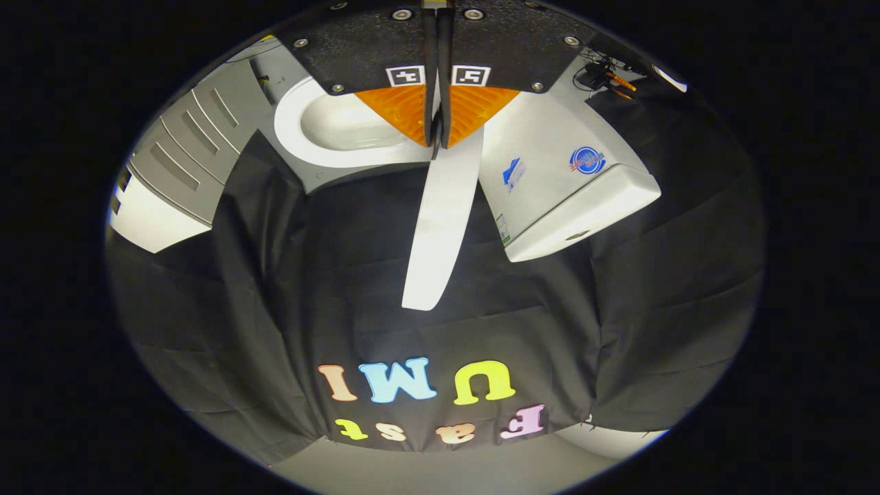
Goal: Open the toilet lid.
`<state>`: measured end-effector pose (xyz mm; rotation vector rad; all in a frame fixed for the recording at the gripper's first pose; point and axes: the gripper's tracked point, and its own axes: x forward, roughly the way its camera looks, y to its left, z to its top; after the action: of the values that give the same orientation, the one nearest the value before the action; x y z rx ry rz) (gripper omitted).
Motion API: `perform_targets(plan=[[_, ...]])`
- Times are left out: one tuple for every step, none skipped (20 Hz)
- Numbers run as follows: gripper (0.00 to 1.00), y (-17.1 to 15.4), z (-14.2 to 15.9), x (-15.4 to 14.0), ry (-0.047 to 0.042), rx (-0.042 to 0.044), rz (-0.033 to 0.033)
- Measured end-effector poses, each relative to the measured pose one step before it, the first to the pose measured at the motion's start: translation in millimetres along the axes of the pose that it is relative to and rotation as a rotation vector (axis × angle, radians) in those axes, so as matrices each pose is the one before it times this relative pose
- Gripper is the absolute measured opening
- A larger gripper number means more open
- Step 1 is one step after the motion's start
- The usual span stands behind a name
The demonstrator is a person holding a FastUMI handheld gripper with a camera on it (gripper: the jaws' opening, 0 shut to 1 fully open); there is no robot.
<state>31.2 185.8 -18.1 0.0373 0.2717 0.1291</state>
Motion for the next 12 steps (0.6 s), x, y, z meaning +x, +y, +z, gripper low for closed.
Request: perform_targets(plan=[[0.0,5.35,1.97,1.0,-0.00652,-0.01459,0.00404],[0.0,5.92,1.54,-0.47,-0.00547,-0.01606,0.00394],[0.0,6.9,1.49,0.52,-0.00646,-0.01522,0.00568],[0.0,5.97,2.07,0.58,-0.00424,-0.01176,0.00666],[0.0,5.14,0.2,1.44,-0.00459,-0.0094,0.00589],[0.0,5.4,1.05,1.78,-0.00404,-0.00696,0.00671],[0.0,5.53,0.44,1.74,-0.00724,-0.01635,0.00749],[0.0,6.03,2.15,0.97,-0.00861,-0.0265,0.00806],[0.0,5.97,0.5,-0.09,-0.00688,-0.02527,0.0073],[0.0,5.44,1.39,0.02,-0.00456,-0.01491,0.00548],[0.0,5.04,-0.94,0.0,-0.00399,-0.00593,0.00599],[0.0,5.22,1.36,0.6,-0.00414,-0.0032,0.00899]])
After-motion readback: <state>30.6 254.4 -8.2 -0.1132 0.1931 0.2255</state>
